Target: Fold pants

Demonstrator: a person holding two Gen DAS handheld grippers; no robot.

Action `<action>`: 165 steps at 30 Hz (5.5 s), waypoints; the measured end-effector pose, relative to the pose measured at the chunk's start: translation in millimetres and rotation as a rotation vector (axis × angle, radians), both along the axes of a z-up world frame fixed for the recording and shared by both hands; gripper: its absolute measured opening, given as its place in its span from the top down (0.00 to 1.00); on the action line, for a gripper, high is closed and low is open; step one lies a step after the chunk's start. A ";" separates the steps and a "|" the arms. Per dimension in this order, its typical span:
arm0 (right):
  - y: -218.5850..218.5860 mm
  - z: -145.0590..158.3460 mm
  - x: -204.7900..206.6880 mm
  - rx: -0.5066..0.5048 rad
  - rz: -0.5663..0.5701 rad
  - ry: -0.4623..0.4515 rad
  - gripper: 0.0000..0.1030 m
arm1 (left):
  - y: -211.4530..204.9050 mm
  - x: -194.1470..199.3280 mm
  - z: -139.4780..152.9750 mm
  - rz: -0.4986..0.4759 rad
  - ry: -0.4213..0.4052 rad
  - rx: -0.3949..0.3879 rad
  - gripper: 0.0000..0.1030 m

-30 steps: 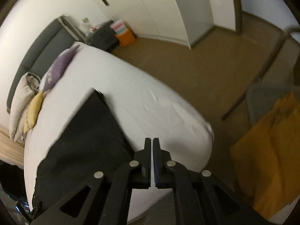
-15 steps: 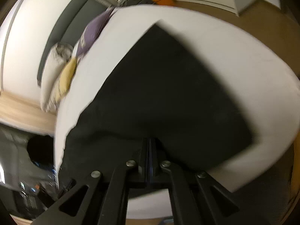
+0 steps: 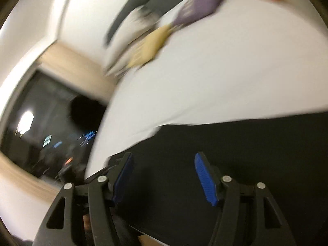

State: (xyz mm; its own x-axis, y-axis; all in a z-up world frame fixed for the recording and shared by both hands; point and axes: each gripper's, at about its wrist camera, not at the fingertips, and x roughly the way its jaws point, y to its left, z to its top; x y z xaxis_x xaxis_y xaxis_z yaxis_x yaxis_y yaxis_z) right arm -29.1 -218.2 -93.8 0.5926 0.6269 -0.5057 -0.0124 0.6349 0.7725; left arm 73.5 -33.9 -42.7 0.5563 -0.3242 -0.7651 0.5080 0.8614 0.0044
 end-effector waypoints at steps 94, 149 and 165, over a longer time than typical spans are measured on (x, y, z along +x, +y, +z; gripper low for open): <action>-50.5 35.8 -142.0 -0.455 -0.410 -0.101 0.92 | -0.9 -94.9 -50.8 0.028 0.500 -0.586 0.86; 200.6 9.7 -89.1 -0.936 0.102 -0.281 0.94 | 115.7 -31.2 -39.9 0.057 0.817 -0.848 0.86; 145.8 -19.5 -108.8 -0.470 0.245 -0.057 0.55 | 172.4 -49.6 -43.0 0.091 0.717 -0.590 0.84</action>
